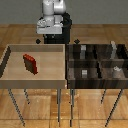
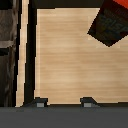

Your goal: Place the box of cereal into the appropriate compartment.

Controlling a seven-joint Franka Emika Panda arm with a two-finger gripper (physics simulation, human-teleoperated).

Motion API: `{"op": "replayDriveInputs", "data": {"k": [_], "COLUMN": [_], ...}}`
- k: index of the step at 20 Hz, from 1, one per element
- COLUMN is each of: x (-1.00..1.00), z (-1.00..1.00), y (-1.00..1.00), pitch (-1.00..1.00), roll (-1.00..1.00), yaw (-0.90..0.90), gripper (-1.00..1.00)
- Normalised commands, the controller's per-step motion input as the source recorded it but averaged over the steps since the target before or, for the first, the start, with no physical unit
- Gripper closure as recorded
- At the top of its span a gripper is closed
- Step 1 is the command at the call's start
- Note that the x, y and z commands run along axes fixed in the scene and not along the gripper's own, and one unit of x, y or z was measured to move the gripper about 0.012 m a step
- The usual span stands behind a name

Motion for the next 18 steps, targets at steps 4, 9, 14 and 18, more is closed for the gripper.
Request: {"op": "replayDriveInputs", "data": {"k": [4,9,14,18], "x": [0.00,0.00,0.00,0.00], "z": [0.00,0.00,0.00,0.56], "y": [0.00,-0.40,-1.00,-0.25], "pitch": [0.00,0.00,0.00,0.00], "roll": [0.00,0.00,0.00,0.00], "yaw": [0.00,0.00,0.00,0.00], "gripper": [-1.00,-1.00,-1.00,-1.00]}}
